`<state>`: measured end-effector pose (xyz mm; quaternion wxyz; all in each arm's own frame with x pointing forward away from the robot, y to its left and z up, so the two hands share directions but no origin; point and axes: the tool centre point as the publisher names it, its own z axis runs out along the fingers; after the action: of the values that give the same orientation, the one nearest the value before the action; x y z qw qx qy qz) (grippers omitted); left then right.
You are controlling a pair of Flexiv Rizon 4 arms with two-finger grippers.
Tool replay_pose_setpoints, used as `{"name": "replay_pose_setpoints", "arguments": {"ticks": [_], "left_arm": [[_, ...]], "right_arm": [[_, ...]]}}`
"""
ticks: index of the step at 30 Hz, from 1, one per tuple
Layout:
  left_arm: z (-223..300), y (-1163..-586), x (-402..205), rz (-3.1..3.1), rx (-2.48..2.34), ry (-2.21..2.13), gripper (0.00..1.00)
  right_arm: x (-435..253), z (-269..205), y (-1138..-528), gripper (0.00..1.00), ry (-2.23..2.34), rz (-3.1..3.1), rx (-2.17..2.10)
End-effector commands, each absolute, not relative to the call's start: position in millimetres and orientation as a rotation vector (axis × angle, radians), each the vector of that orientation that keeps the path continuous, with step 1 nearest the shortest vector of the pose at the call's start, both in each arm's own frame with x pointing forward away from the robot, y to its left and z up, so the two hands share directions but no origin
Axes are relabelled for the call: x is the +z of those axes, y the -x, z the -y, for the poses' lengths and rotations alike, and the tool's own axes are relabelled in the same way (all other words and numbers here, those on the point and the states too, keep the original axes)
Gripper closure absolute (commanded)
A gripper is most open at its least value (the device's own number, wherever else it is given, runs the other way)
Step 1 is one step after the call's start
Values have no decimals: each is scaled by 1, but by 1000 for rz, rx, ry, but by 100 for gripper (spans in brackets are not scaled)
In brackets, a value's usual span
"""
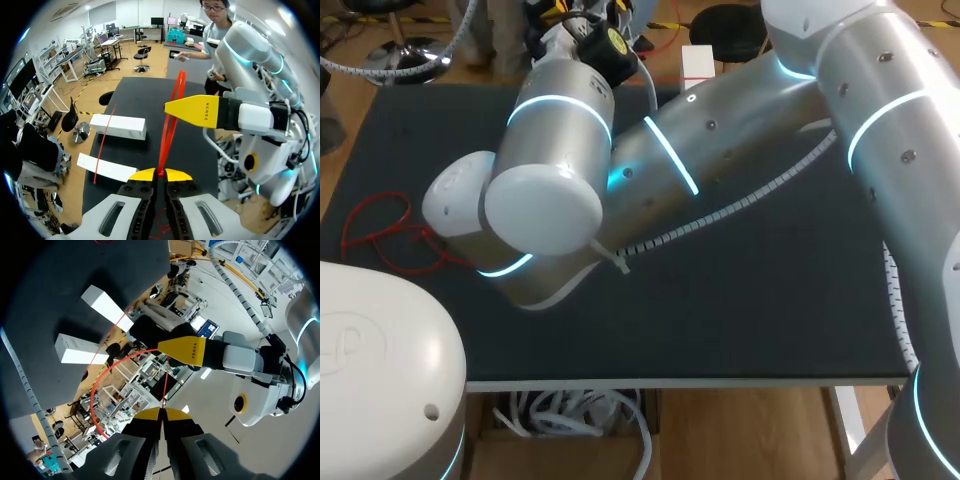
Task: Grab the tape and strap the tape.
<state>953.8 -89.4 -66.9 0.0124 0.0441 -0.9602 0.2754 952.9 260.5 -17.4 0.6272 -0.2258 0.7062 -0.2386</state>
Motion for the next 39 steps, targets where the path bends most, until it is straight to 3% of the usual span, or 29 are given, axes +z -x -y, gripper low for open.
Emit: {"name": "replay_pose_setpoints", "arguments": {"ticks": [1,39], "left_arm": [[90,-954,-66,2993,852,-137,100],[90,-954,-66,2993,852,-137,100]], "right_arm": [[-16,-257,-953,100,523,-1621,-547],[-16,-260,-953,100,508,-1624,-537]]}}
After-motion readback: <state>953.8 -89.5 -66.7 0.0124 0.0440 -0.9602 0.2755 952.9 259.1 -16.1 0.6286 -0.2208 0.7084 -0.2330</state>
